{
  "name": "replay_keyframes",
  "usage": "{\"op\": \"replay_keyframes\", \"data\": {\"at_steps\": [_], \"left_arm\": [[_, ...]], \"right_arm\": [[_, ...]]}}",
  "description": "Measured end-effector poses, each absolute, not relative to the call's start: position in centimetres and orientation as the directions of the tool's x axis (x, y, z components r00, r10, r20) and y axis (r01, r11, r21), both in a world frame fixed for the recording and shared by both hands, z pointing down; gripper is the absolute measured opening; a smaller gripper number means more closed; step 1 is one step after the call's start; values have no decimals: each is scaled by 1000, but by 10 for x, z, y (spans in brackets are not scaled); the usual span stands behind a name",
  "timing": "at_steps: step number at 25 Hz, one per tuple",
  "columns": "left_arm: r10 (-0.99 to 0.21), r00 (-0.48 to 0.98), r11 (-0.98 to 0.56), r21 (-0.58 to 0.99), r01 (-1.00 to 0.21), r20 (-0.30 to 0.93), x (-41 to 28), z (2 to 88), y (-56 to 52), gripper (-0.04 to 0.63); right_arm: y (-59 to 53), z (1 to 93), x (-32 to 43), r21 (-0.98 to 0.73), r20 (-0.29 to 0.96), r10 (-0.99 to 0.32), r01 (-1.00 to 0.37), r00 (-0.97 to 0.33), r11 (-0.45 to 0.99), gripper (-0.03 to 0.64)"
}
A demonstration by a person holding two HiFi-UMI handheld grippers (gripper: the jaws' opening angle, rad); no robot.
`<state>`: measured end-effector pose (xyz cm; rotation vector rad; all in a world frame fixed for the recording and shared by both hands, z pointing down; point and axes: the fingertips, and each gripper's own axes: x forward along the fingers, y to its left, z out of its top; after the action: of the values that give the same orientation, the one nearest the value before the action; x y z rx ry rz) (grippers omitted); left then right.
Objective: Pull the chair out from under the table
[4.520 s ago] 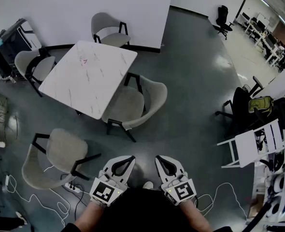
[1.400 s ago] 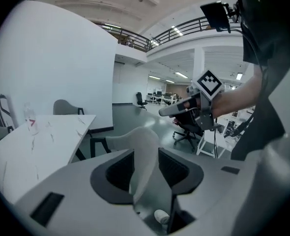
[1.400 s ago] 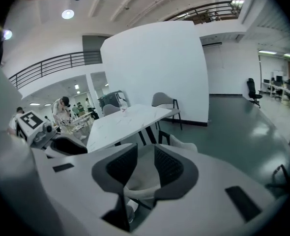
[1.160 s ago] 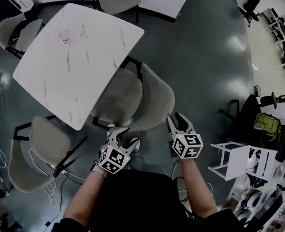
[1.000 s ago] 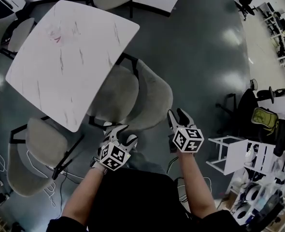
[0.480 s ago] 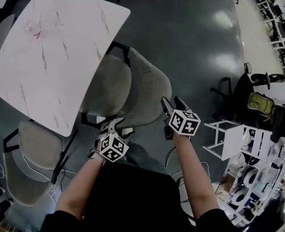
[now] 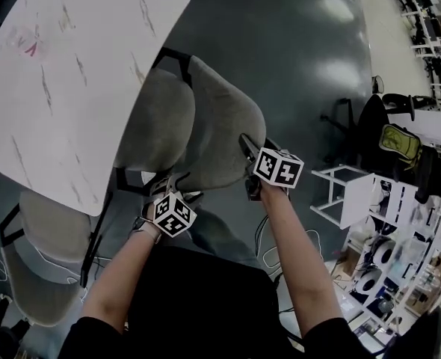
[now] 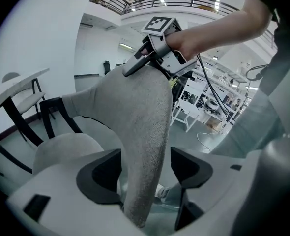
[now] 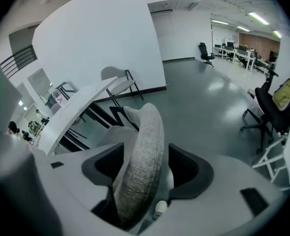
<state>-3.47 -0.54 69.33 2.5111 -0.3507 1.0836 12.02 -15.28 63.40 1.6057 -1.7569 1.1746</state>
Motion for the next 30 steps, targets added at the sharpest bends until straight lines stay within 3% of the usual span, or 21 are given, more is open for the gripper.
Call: {"op": "replay_keyframes", "data": {"at_steps": [9, 15, 23, 30], "left_arm": [[-8, 678, -901, 290, -324, 735, -26, 719, -5, 296], [70, 638, -916, 302, -264, 767, -17, 743, 6, 296], [86, 546, -904, 295, -309, 834, -16, 769, 7, 293], [47, 462, -934, 203, -295, 886, -17, 781, 6, 208]], "right_arm": [[-157, 653, 108, -291, 857, -464, -954, -224, -76, 272], [-159, 667, 110, -323, 889, -396, -928, -231, -183, 270], [-153, 676, 109, -326, 911, -333, -920, -244, -216, 247], [-150, 680, 119, -287, 928, -314, -923, -201, -256, 147]]}}
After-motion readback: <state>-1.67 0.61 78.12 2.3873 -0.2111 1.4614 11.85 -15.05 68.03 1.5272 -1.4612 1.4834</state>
